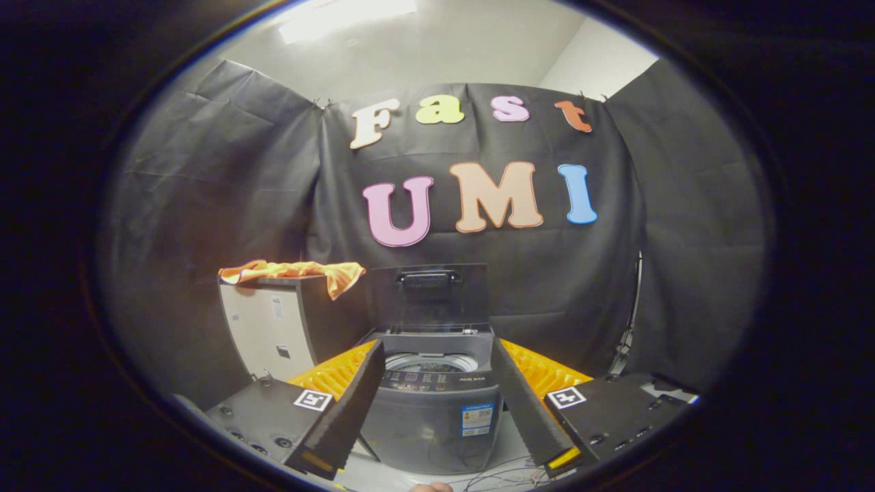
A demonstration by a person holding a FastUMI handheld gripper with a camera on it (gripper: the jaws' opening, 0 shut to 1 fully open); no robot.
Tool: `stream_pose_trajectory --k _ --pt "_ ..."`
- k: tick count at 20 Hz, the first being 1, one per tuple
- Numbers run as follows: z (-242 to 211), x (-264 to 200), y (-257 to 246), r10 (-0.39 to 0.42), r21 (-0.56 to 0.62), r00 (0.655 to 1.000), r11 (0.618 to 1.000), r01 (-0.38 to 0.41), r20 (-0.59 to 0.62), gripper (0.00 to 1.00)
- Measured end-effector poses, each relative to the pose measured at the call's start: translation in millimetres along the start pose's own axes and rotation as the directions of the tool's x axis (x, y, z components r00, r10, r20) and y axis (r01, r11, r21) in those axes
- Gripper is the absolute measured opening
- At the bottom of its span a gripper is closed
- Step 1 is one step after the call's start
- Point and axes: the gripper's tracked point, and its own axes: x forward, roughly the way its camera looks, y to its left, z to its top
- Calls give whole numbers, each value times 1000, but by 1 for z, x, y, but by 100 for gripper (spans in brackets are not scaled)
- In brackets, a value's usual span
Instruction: Put the clothes into the washing machine and then close the washing machine lid.
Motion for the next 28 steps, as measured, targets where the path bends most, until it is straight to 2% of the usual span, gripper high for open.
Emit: stream_pose_trajectory --k 10,13,17,22,28 --pt "-20 10 20 32 -28 992 999 -35 -119 98" --pt "-8 9 38 54 -43 990 997 -60 -134 98" --pt "11 20 69 45 -53 989 997 -53 -140 98" --pt "33 60 129 8 -60 989 998 -17 -147 98" --pt "84 123 210 -97 12 991 995 99 -89 98"
